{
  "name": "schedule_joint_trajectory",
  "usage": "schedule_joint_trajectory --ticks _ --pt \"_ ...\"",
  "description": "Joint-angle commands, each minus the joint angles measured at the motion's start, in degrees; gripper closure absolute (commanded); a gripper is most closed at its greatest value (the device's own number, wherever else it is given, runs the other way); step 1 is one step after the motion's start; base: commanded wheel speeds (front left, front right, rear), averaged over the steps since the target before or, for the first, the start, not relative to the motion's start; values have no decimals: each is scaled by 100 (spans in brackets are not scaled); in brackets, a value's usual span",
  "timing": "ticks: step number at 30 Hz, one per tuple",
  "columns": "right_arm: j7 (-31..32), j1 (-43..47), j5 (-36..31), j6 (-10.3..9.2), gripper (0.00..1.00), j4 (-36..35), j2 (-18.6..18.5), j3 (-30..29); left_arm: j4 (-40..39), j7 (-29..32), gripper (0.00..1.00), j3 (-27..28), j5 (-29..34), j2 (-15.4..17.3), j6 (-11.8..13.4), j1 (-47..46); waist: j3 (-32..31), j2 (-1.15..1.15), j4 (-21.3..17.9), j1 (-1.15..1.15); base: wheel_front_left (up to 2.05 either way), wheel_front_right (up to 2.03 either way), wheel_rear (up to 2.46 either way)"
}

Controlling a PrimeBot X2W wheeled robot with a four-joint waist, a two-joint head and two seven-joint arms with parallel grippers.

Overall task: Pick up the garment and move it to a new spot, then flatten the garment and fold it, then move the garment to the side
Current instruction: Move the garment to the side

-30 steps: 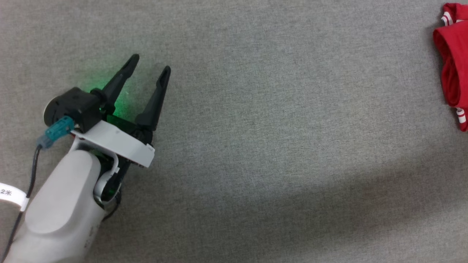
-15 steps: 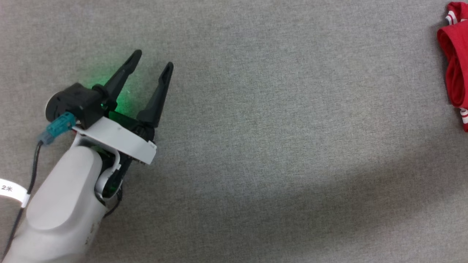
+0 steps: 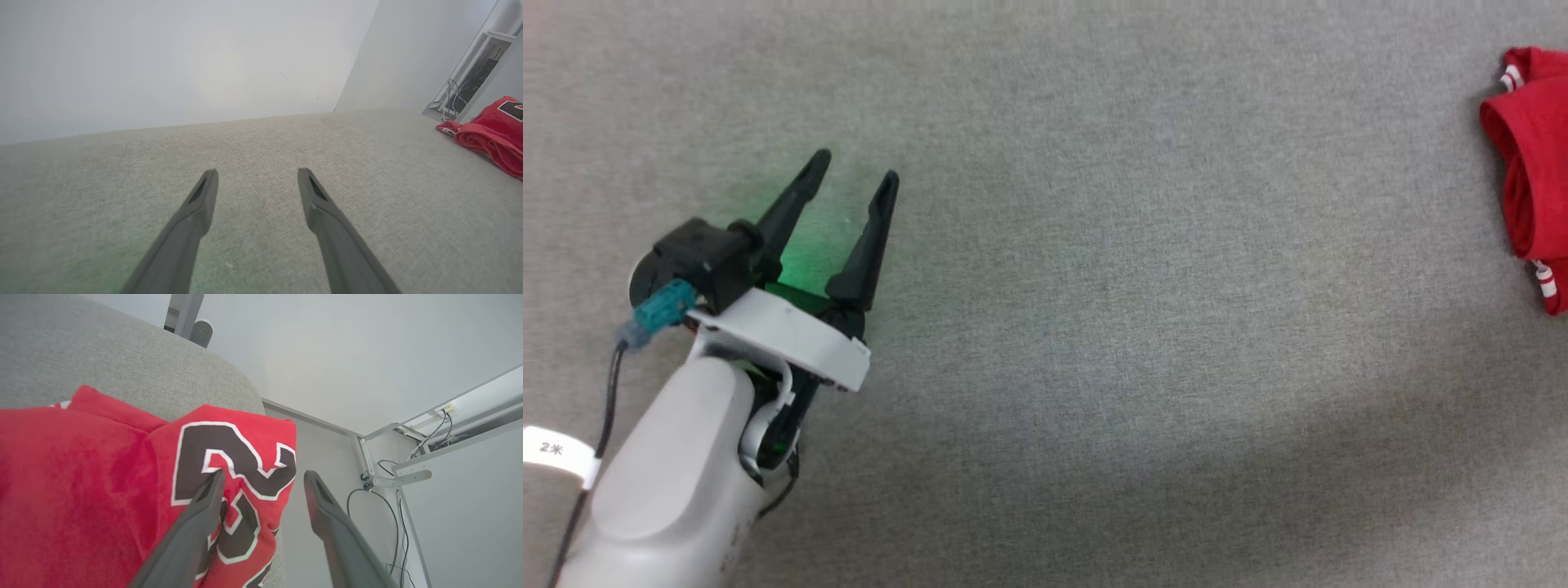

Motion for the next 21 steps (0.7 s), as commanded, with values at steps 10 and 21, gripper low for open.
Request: schedule_joint_trajectory --ticks 10,21 --pt "-53 445 95 -12 0 132 8 -160 35 4 0 300 21 -109 13 515 -753 0 408 0 0 0 0" --pt "-358 1184 398 -12 0 25 236 -333 19 4 0 834 46 -198 13 1317 -1582 0 692 0 0 0 0"
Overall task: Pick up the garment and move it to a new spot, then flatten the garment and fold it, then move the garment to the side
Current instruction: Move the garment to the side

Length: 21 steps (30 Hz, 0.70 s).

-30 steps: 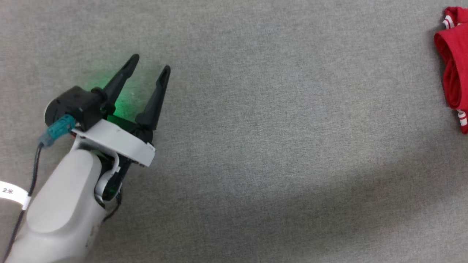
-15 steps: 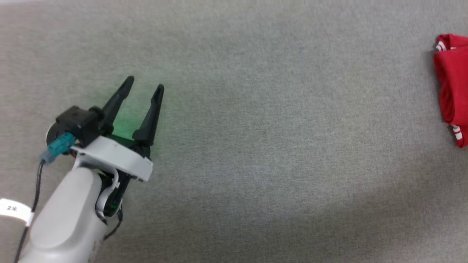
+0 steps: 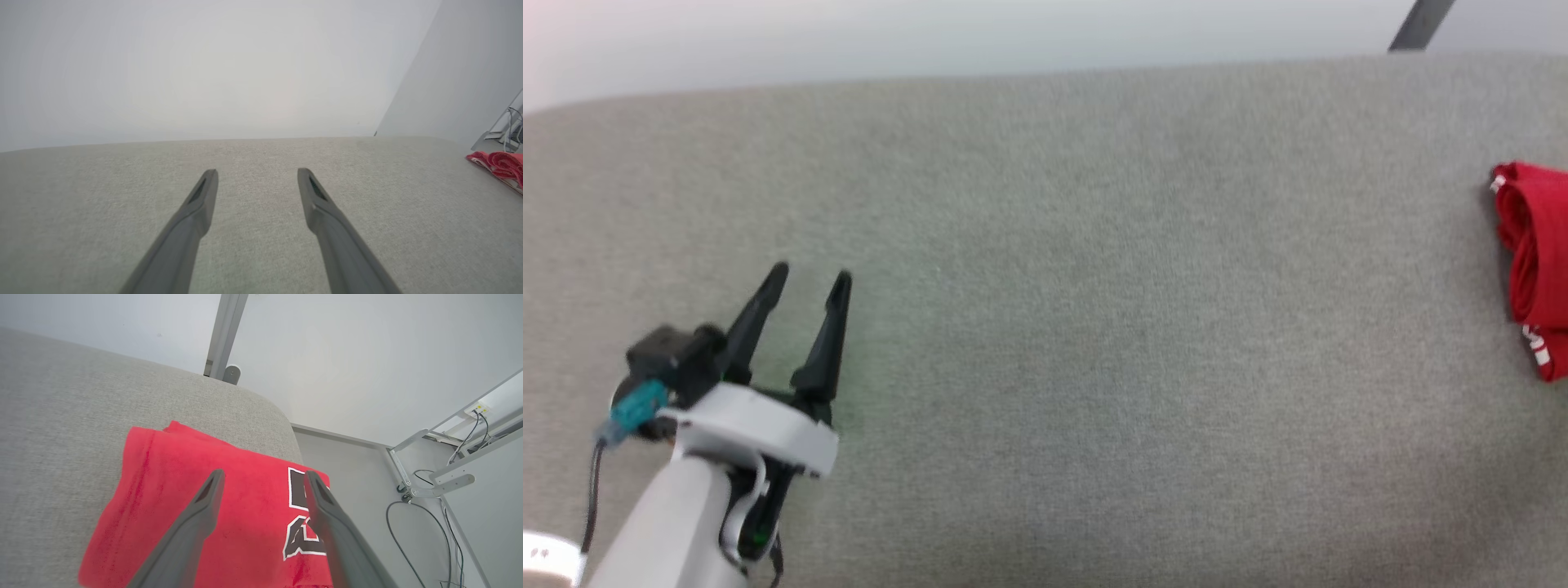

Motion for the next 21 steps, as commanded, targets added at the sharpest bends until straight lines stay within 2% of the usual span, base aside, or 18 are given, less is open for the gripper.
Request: schedule_joint_trajectory --ticks 1,4,11,17,21 --pt "-55 180 61 -12 0 -79 62 -22 -19 4 0 77 32 -24 13 169 -410 0 180 0 0 0 0" --pt "-87 448 112 -12 0 -314 151 -86 -35 4 0 267 67 -40 13 444 -639 0 212 0 0 0 0" --pt "-93 1261 -178 -12 0 -1611 288 -721 -71 4 0 709 143 -107 13 1006 -1042 0 269 0 0 0 0" --pt "-95 2239 -677 -12 0 -2688 746 -1545 -128 4 0 966 273 -127 13 1402 -1297 0 337 0 0 0 0" --pt "-95 2682 -951 -12 0 -3156 1019 -1857 -189 4 0 1058 300 -122 13 1594 -1386 0 367 0 0 0 0"
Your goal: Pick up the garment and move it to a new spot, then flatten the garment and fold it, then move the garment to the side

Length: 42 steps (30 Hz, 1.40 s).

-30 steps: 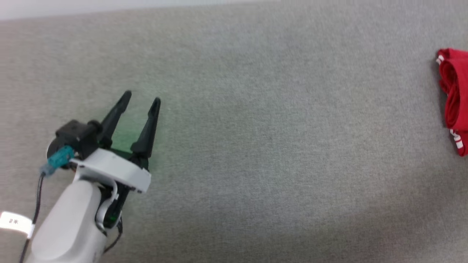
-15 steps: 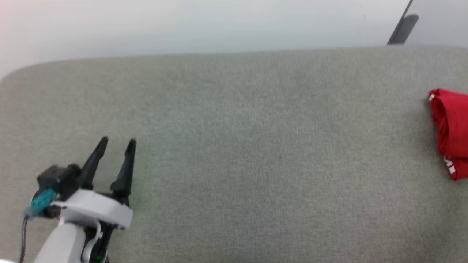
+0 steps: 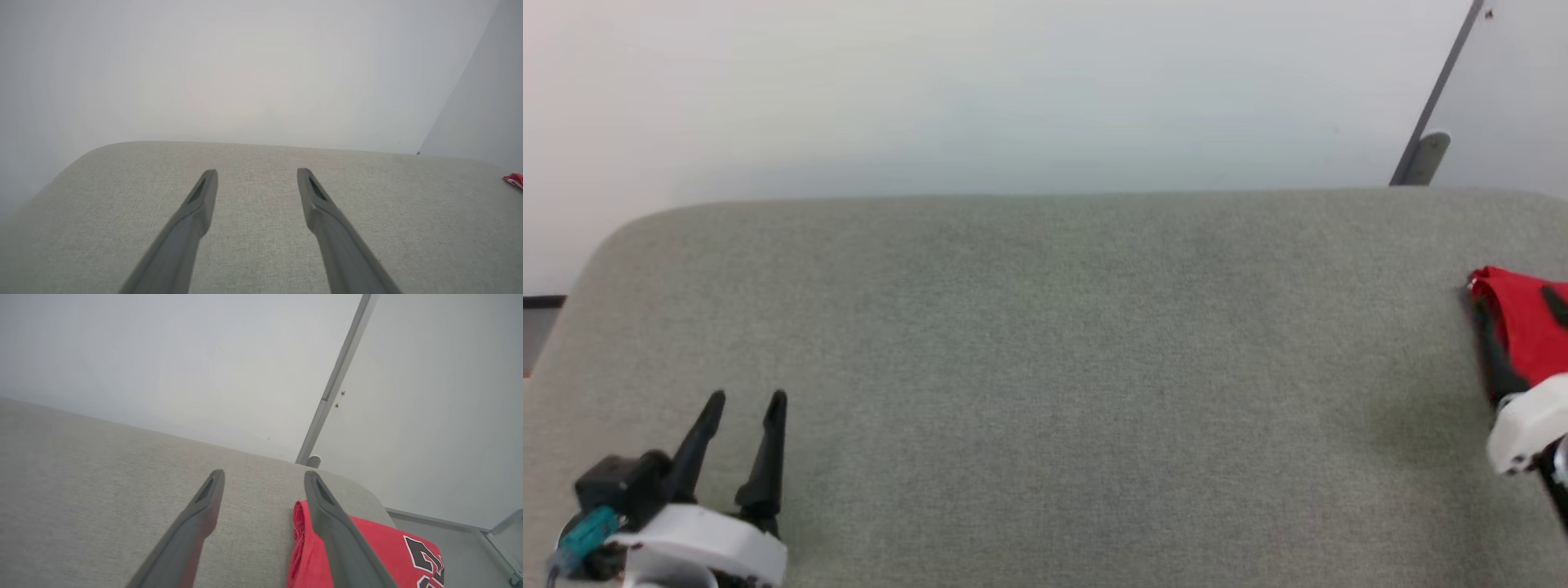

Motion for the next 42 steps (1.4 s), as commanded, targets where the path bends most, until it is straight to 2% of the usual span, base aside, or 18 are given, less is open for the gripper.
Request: schedule_joint_trajectory --ticks 1,12,22,33,42 --pt "-24 100 -76 -12 0 -90 39 -73 -32 4 0 27 17 10 13 76 -85 0 54 0 0 0 0" --pt "-24 1454 -794 -12 0 -1474 741 -787 -281 4 0 285 213 -86 13 611 -198 0 136 0 0 0 0" --pt "-24 2366 -1022 -12 0 -2201 1344 -1180 -307 4 0 399 261 -207 13 881 -216 0 163 0 0 0 0" --pt "-24 2798 -1180 -12 0 -2662 1651 -1276 -350 4 0 459 314 -271 13 959 -198 0 184 0 0 0 0" --pt "-25 2892 -1164 -12 0 -2795 1698 -1219 -416 4 0 453 303 -305 13 980 -196 0 182 0 0 0 0"
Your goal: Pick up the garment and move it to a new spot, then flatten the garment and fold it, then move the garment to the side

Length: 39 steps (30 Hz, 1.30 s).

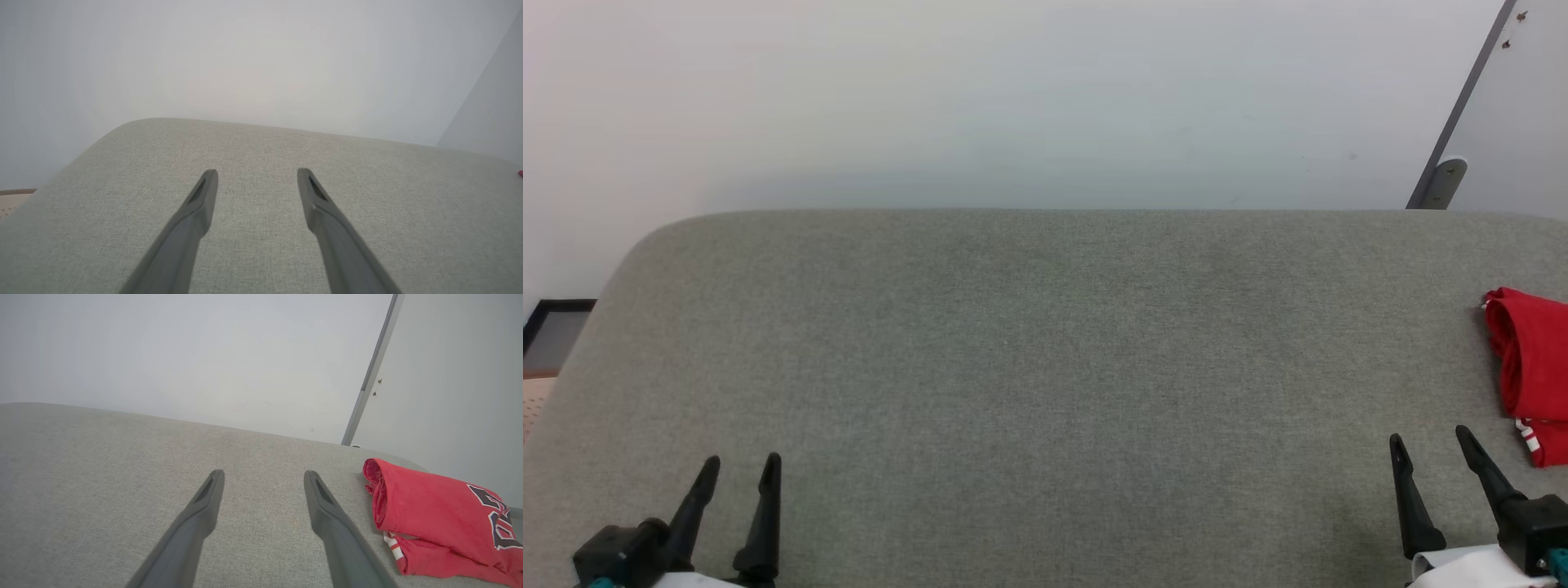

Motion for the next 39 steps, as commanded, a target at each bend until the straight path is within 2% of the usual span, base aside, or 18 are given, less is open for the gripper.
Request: schedule_joint_trajectory --ticks 1,9,10,14,39 --pt "-23 106 6 -12 0 -25 20 17 -39 4 0 5 7 -18 13 75 -1 0 1 0 0 0 0" --pt "-23 122 -1 -12 0 -15 65 37 -124 4 0 -10 -76 -29 13 115 -16 0 5 0 0 0 0" --pt "0 103 -9 0 100 -13 63 25 -123 0 100 -19 -64 -19 0 62 -17 0 5 0 0 0 0" --pt "53 123 37 0 100 174 125 18 27 14 100 -72 -109 -175 -1 123 -17 0 6 0 0 0 0" --pt "710 -113 2822 -2 100 144 292 -110 29 689 100 184 -2124 -640 1 -185 7 0 -12 0 0 0 0"
